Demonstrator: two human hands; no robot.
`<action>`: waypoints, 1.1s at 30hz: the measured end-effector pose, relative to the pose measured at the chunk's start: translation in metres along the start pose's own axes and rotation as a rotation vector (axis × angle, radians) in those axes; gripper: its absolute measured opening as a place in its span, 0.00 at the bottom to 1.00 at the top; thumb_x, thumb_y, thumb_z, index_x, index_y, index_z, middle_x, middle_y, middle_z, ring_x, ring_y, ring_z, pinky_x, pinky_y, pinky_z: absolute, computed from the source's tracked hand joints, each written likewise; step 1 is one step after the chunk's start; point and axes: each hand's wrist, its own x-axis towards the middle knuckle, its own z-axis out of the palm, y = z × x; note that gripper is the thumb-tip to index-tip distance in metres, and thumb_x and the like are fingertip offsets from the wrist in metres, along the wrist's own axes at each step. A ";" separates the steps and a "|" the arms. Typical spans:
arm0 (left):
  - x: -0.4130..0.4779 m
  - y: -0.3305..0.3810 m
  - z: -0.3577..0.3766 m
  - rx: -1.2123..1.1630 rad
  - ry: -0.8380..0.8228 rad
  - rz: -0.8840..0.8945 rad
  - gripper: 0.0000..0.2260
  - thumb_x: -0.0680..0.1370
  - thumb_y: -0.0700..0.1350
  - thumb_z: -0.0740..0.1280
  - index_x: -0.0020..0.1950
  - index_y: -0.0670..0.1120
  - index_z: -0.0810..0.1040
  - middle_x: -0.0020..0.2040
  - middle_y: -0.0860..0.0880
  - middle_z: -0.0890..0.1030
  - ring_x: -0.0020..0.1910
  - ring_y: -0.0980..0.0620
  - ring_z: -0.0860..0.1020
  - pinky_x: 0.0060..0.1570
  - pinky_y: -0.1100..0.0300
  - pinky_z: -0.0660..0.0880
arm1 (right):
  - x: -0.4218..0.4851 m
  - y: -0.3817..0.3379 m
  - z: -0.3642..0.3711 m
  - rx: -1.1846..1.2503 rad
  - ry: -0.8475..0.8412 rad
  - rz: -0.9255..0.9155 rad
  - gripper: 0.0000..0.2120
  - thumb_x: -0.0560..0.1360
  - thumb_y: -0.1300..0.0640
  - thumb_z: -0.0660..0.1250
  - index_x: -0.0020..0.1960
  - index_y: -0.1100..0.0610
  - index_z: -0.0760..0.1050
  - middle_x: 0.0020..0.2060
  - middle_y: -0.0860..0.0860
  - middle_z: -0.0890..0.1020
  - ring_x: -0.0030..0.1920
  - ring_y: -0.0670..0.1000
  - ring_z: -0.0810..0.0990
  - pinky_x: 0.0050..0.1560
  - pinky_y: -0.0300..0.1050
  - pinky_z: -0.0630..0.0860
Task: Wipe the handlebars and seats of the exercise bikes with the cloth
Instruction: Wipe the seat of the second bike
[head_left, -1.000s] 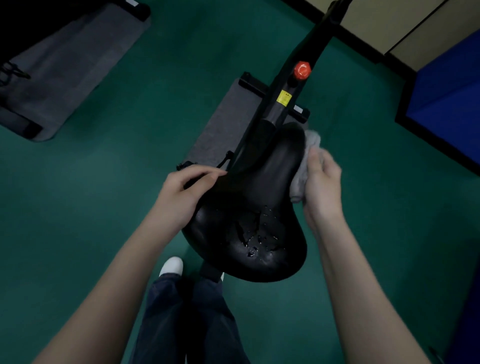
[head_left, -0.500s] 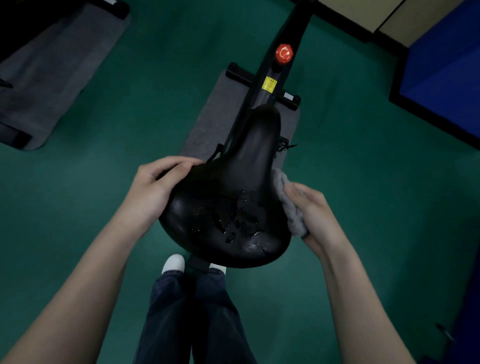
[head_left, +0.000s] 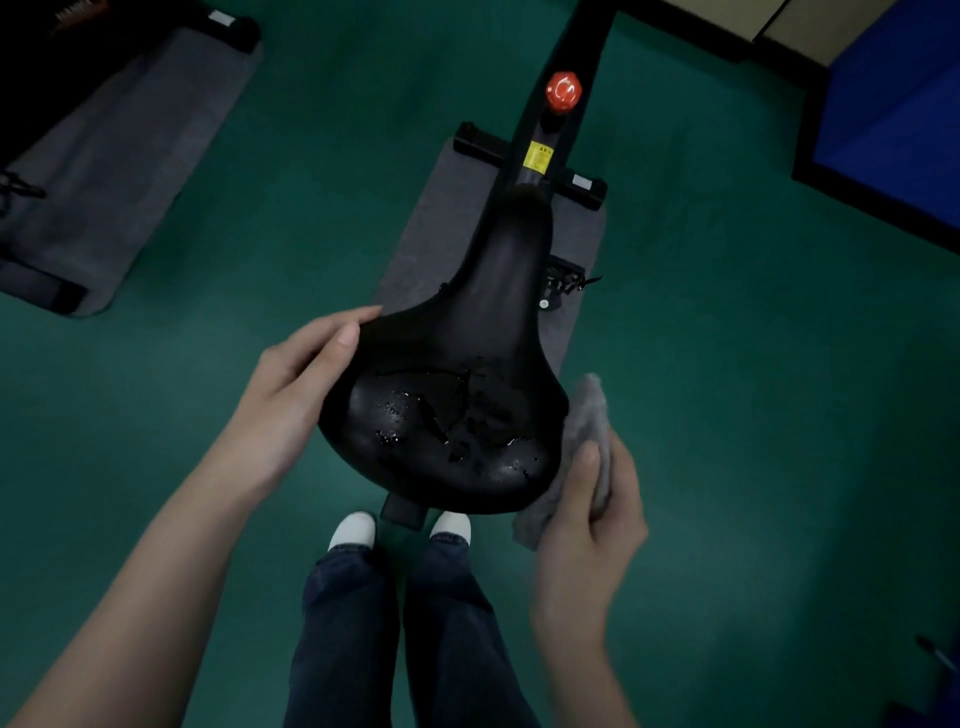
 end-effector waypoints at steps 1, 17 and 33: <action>-0.001 0.000 -0.001 0.004 -0.010 0.004 0.17 0.77 0.51 0.59 0.62 0.47 0.78 0.57 0.54 0.81 0.57 0.62 0.78 0.53 0.74 0.71 | -0.002 -0.004 0.005 -0.042 0.006 -0.080 0.13 0.79 0.53 0.59 0.61 0.49 0.76 0.58 0.48 0.80 0.62 0.47 0.77 0.62 0.43 0.72; 0.004 -0.012 -0.040 0.294 -0.457 0.057 0.55 0.51 0.55 0.78 0.75 0.57 0.58 0.73 0.57 0.62 0.70 0.69 0.61 0.61 0.81 0.57 | -0.027 -0.017 0.033 -0.267 0.265 -0.197 0.13 0.79 0.61 0.60 0.62 0.56 0.76 0.60 0.50 0.79 0.63 0.51 0.76 0.64 0.58 0.72; 0.007 -0.031 -0.042 0.365 -0.422 0.217 0.52 0.52 0.61 0.78 0.71 0.65 0.56 0.72 0.60 0.62 0.72 0.60 0.60 0.72 0.60 0.57 | -0.039 -0.023 0.052 -0.366 0.383 -0.261 0.12 0.78 0.67 0.61 0.60 0.63 0.77 0.58 0.46 0.76 0.64 0.52 0.75 0.66 0.58 0.70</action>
